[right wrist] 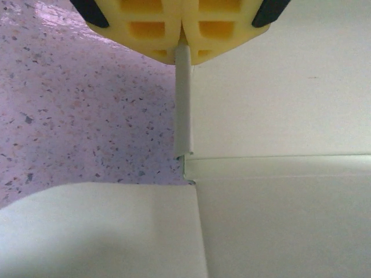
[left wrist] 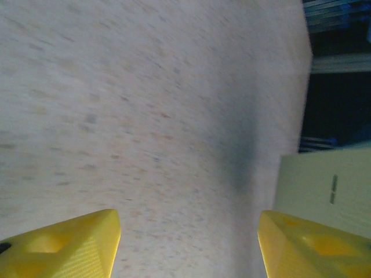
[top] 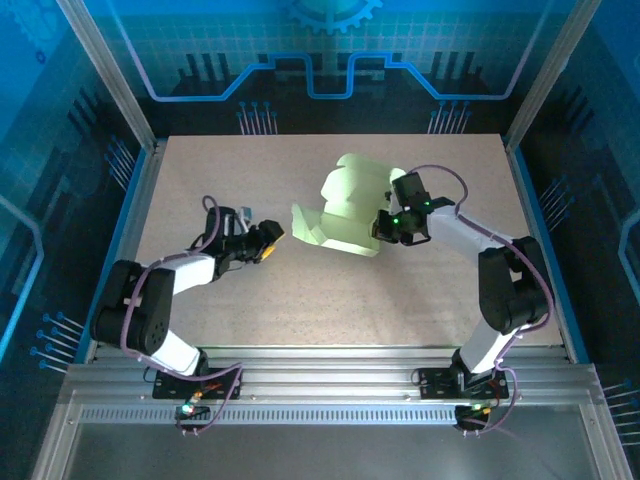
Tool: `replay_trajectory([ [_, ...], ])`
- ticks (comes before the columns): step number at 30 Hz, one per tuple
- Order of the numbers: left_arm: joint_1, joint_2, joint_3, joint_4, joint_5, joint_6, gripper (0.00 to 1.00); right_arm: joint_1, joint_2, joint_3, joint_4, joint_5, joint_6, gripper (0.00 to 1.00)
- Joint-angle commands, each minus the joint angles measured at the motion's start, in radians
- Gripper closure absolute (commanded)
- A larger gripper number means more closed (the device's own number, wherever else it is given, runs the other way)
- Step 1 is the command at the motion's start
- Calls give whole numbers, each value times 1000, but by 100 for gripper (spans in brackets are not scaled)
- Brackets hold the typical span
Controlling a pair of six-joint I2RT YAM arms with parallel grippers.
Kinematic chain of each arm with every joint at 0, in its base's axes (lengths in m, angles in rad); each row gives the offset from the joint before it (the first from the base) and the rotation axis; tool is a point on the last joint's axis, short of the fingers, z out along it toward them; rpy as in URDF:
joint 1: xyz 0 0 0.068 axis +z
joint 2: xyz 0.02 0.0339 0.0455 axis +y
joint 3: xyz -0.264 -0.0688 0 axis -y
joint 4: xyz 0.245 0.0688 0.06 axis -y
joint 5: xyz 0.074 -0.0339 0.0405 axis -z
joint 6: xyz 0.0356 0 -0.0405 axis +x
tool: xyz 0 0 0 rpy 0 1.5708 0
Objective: Fold the paper box
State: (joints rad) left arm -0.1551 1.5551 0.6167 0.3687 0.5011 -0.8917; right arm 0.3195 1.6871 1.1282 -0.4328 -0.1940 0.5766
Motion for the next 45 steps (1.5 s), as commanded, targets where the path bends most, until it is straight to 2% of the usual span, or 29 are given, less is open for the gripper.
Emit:
replay_trajectory([
  [1,-30,37,0,225,123,-99,34,3,-30,-1,6,-33,-8,100],
  [4,-32,32,-17,274,128,-129,31,4,-24,4,1,-32,-10,100],
  [13,-64,31,11,255,150,-128,31,32,-6,24,-1,-26,-17,100],
  [22,-98,61,11,354,171,-191,31,40,13,39,-16,-15,-23,100],
  [26,-97,33,12,328,166,-180,31,56,33,56,-54,60,-38,100],
  [31,-106,26,37,212,157,-125,31,99,55,89,-92,150,-61,100],
  [45,-134,73,50,225,160,-139,32,135,71,134,-112,160,-78,100],
])
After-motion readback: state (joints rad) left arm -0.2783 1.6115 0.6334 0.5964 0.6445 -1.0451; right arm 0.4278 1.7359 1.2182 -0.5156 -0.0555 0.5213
